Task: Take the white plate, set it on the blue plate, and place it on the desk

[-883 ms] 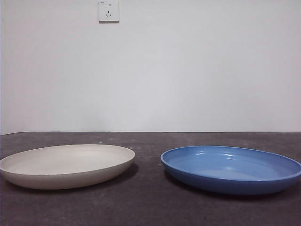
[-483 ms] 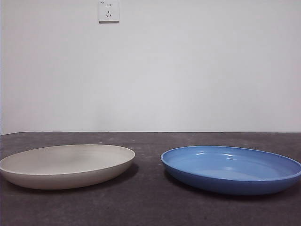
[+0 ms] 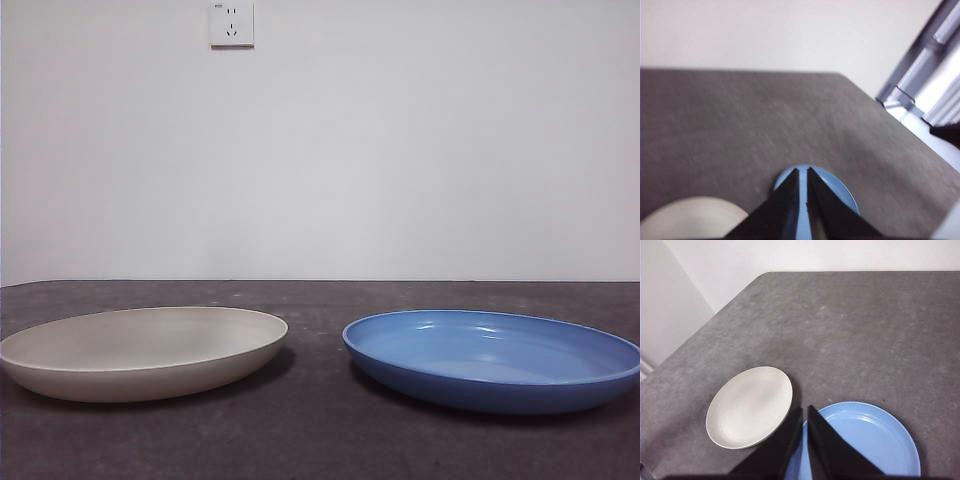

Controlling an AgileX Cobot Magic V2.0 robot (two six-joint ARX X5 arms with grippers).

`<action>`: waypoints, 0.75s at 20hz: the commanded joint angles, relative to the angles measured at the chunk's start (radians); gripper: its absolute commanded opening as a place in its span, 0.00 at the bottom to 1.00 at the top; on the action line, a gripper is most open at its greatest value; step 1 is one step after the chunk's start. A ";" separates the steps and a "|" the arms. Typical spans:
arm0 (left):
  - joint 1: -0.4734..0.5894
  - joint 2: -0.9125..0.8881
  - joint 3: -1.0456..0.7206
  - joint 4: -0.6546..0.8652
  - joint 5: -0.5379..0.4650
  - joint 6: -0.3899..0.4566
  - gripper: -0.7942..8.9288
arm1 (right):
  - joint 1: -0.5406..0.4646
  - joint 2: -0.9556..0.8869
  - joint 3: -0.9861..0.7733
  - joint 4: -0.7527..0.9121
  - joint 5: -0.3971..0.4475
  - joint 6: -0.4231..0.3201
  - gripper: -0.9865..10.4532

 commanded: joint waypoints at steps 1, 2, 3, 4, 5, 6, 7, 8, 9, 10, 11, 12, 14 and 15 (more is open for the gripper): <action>-0.006 0.005 0.026 -0.020 0.023 0.024 0.27 | 0.005 0.003 0.019 0.006 -0.004 -0.034 0.13; -0.006 0.005 0.026 -0.028 0.025 0.024 0.34 | 0.005 0.003 0.019 0.006 -0.004 -0.034 0.16; -0.006 0.005 0.026 -0.037 0.025 0.024 0.46 | 0.005 0.003 0.019 0.006 -0.004 -0.034 0.24; -0.006 0.005 0.026 -0.040 0.025 0.024 0.55 | 0.005 0.003 0.019 0.006 -0.003 -0.034 0.32; -0.006 0.005 0.026 -0.042 0.025 0.024 0.63 | 0.005 0.003 0.019 0.006 -0.003 -0.033 0.40; -0.006 0.005 0.026 -0.042 0.025 0.024 0.71 | 0.005 0.004 0.019 0.006 -0.003 -0.031 0.50; -0.006 0.005 0.026 -0.042 0.025 0.024 0.76 | 0.005 0.004 0.019 0.006 -0.003 -0.031 0.57; -0.006 0.005 0.026 -0.040 0.024 0.024 0.79 | 0.005 0.004 0.019 0.006 -0.003 -0.031 0.61; -0.006 0.005 0.026 -0.037 0.024 0.023 0.79 | 0.005 0.004 0.019 0.005 -0.003 -0.031 0.62; -0.006 0.005 0.026 -0.032 0.024 0.023 0.79 | 0.005 0.004 0.019 0.005 -0.003 -0.031 0.62; -0.006 0.005 0.026 -0.027 0.024 0.019 0.79 | 0.005 0.004 0.019 0.006 -0.003 -0.031 0.62; -0.006 0.005 0.026 -0.029 0.025 0.012 0.79 | 0.005 0.003 0.019 0.006 -0.003 -0.031 0.62; -0.006 0.004 0.026 -0.035 0.025 0.012 0.79 | 0.005 0.003 0.019 0.006 -0.003 -0.031 0.62; -0.005 0.002 0.026 -0.041 0.025 0.012 0.79 | 0.005 0.003 0.019 0.006 -0.003 -0.031 0.62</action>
